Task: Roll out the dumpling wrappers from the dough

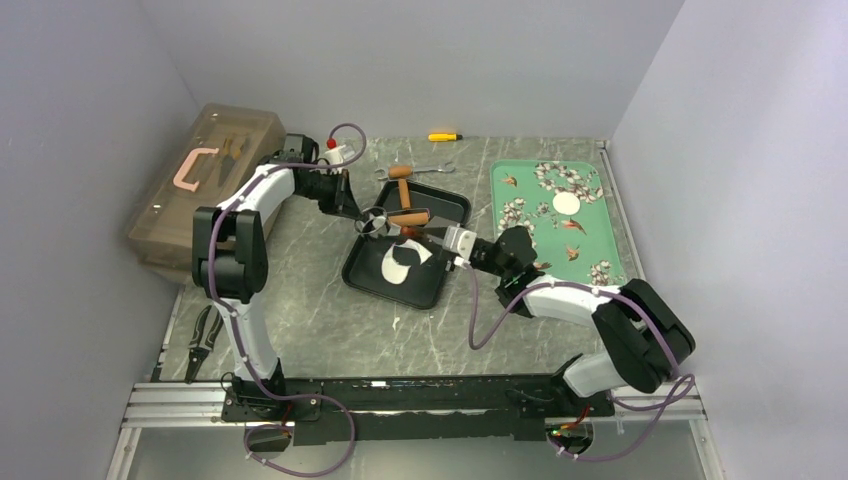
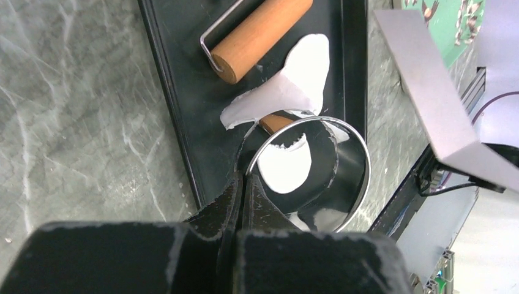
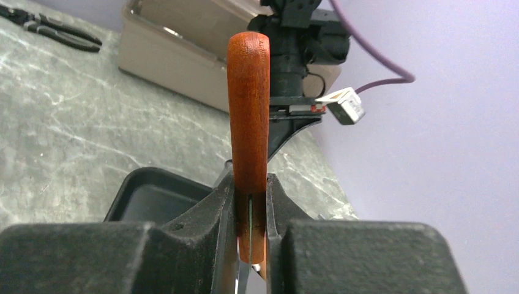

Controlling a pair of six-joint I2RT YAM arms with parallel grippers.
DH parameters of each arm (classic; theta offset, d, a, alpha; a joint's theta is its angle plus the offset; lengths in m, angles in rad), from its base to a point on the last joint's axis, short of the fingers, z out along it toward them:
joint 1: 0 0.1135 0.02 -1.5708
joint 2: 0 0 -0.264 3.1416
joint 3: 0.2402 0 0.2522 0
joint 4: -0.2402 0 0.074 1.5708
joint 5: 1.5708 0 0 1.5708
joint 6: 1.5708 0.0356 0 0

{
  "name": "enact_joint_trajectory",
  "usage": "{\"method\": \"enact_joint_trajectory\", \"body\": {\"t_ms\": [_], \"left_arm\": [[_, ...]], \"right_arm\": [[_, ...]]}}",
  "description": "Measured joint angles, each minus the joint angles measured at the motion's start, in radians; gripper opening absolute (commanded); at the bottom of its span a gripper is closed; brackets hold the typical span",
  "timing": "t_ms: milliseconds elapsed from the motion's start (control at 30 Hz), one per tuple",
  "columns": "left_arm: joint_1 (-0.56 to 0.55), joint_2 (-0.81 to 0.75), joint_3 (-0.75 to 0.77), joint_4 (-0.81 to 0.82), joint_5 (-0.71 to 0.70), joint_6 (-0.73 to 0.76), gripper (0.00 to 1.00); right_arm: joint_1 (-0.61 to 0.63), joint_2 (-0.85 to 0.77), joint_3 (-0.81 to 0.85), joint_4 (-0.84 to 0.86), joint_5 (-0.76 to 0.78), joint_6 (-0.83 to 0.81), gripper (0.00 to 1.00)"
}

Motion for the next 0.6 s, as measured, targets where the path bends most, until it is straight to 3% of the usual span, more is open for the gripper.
{"method": "enact_joint_trajectory", "body": {"t_ms": [233, 600], "left_arm": [[0.000, -0.056, -0.040, -0.057, -0.019, 0.077, 0.00], [0.055, -0.114, -0.050, -0.064, -0.017, 0.092, 0.00]], "right_arm": [[0.001, -0.037, -0.025, 0.041, -0.051, -0.019, 0.00], [0.184, 0.058, 0.099, -0.248, -0.180, -0.280, 0.00]]}}
